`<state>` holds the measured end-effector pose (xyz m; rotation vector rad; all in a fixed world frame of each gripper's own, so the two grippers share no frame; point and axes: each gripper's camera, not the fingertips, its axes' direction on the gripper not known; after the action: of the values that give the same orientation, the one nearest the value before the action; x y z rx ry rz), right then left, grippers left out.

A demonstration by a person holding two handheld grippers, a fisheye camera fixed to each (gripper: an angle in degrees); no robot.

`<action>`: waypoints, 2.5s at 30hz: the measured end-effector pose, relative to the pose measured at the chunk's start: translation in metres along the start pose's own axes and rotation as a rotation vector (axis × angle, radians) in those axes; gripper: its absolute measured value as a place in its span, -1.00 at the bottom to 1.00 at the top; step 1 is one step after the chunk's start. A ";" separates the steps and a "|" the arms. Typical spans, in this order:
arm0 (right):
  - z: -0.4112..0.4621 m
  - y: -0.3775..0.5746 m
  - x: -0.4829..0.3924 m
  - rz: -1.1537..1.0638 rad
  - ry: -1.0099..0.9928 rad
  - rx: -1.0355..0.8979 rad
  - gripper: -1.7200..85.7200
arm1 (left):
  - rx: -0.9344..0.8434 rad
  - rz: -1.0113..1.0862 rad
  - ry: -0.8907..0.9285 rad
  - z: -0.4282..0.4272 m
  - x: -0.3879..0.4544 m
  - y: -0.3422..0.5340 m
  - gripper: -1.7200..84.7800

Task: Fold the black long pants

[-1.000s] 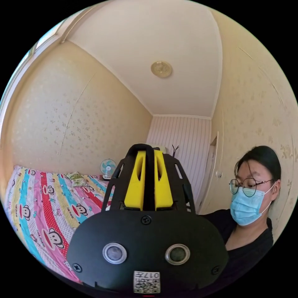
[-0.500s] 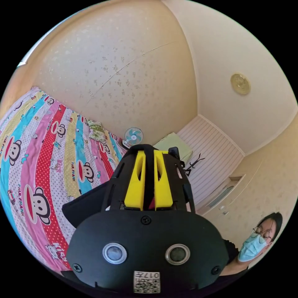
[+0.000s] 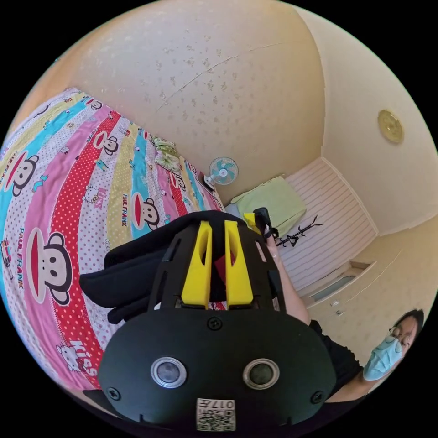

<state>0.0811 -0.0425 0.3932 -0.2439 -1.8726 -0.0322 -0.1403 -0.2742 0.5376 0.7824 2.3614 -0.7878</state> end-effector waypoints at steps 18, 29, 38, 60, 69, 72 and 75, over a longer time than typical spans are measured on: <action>0.051 0.237 0.105 -0.234 0.402 -0.050 -0.79 | -0.065 0.081 -0.015 -0.034 -0.129 0.186 -0.79; -0.017 0.304 0.104 -0.001 0.430 0.262 -0.60 | 0.069 -0.291 -0.038 -0.189 -0.173 0.197 -0.55; 0.040 0.297 0.159 0.158 0.385 0.118 -0.58 | -0.240 -0.258 -0.343 -0.155 -0.130 0.157 -0.55; 0.019 0.417 0.053 0.197 0.346 0.065 -0.78 | -0.015 -0.125 0.039 -0.401 -0.069 0.245 -0.63; 0.021 0.198 -0.017 -0.033 0.203 -0.163 -0.88 | 0.041 0.066 0.041 -0.448 -0.008 0.240 -0.48; 0.023 0.037 -0.036 -0.104 0.376 -0.094 -0.87 | 0.081 0.052 0.082 -0.463 -0.002 0.241 -0.52; -0.018 -0.053 -0.008 0.113 0.419 0.271 -0.81 | 0.087 0.046 0.141 -0.470 0.003 0.240 -0.54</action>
<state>0.0901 -0.0984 0.3968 -0.1415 -1.4251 0.2299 -0.1209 0.1969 0.7752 0.9532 2.4366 -0.8459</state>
